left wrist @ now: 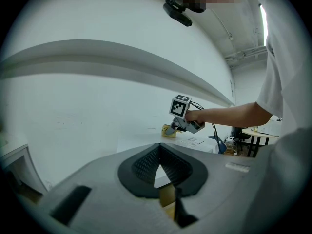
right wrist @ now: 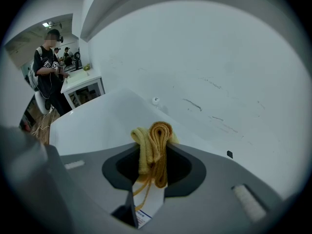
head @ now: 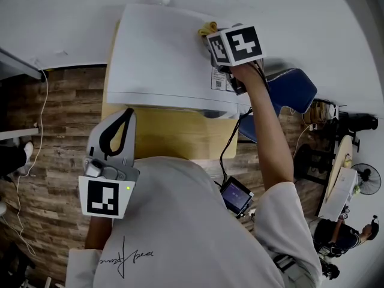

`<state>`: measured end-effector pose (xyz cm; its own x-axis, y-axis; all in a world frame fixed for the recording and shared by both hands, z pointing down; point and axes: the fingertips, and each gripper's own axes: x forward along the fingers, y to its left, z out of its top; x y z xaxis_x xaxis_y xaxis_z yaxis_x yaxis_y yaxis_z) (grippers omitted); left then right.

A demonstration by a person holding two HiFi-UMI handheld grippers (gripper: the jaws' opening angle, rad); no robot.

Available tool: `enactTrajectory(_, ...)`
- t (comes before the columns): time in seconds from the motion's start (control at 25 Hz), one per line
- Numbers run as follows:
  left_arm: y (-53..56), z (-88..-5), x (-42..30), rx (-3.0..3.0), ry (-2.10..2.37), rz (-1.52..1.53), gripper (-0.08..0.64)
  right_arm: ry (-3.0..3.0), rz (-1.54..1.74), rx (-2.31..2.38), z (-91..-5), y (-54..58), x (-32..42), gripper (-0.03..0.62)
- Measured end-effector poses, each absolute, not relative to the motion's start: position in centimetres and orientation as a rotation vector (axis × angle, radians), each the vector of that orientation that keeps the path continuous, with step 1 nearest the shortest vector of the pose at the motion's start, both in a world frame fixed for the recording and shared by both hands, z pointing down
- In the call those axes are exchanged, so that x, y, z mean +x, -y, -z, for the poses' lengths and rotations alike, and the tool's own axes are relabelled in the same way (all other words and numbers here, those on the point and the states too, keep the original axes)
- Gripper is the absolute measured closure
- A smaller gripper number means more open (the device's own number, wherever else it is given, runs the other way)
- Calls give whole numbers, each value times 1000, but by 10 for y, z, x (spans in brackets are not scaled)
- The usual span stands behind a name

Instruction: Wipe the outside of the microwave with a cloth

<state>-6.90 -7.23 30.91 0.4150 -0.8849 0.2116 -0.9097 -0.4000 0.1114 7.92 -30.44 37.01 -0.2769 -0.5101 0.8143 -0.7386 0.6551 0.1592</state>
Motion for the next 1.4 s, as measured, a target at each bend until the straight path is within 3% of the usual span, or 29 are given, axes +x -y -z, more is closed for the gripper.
enactTrajectory(1.4,65,-313,-113,2413,1604,-161,568,2148,-274,721,-366,290,-89,472)
